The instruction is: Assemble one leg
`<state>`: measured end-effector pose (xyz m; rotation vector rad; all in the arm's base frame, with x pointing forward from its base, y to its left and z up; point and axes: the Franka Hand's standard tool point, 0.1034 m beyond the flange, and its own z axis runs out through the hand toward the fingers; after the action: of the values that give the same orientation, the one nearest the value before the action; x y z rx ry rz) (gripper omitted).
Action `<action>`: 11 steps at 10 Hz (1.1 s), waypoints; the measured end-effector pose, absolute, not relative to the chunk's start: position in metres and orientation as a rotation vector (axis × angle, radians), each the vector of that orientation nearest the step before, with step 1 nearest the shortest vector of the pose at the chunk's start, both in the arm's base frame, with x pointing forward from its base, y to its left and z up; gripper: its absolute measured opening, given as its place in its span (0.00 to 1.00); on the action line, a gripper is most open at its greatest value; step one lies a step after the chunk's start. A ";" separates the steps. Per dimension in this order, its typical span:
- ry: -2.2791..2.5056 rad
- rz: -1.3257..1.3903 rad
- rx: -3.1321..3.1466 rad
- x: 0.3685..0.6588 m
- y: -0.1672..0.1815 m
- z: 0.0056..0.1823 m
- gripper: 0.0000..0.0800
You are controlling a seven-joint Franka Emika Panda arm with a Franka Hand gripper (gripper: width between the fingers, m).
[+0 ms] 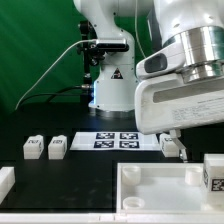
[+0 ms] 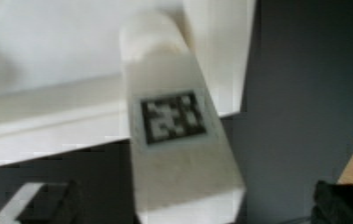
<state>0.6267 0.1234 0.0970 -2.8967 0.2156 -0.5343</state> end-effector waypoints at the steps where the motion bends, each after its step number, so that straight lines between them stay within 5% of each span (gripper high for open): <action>1: 0.212 -0.402 -2.914 0.627 0.122 0.095 0.81; 4: 0.179 0.008 -2.918 0.623 0.111 0.089 0.81; 7: 0.185 0.065 -2.907 0.631 0.109 0.089 0.81; 9: 0.190 0.066 -2.906 0.631 0.109 0.089 0.49; 10: 0.235 0.070 -2.904 0.631 0.109 0.089 0.49; 11: 0.233 0.070 -2.904 0.631 0.109 0.089 0.37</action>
Offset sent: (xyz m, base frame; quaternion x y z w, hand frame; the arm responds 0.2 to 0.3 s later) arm 0.0105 -0.0108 -0.0052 -0.0010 -0.2490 -0.0201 0.9683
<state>0.6309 0.1088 0.0891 -2.9036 0.2329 0.0699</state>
